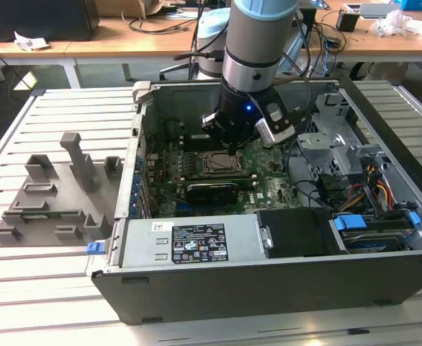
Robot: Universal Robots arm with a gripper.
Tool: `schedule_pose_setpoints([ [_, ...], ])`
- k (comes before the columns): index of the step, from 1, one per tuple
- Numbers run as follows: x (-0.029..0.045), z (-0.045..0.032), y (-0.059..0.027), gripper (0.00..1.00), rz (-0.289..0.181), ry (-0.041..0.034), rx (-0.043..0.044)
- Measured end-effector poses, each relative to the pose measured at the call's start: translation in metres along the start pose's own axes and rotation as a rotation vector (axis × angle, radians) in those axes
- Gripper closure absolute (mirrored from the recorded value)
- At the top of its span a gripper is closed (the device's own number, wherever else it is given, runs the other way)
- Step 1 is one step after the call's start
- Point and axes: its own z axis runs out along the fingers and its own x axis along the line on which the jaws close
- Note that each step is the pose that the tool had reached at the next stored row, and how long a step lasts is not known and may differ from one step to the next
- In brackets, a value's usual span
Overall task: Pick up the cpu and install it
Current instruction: 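Install the second cpu locking lever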
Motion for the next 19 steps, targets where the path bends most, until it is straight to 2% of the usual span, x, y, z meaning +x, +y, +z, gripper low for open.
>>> schedule_pose_setpoints([
  [2, 0.0004, 0.0000, -0.0001, 0.89, 0.002, 0.0009, 0.0328],
  [3, 0.0007, 0.0008, -0.0004, 0.89, 0.002, 0.0010, 0.0413],
  [5, 0.0024, 0.0058, -0.0016, 0.89, 0.001, 0.0015, 0.0420],
  [8, 0.0089, 0.0133, -0.0027, 0.89, 0.000, 0.0017, 0.0420],
  [11, 0.0254, 0.0236, -0.0038, 0.89, 0.000, 0.0018, 0.0420],
  [14, 0.0337, 0.0295, -0.0045, 0.89, 0.000, 0.0018, 0.0420],
  [19, 0.0393, 0.0412, -0.0066, 0.89, -0.001, 0.0019, 0.0420],
])
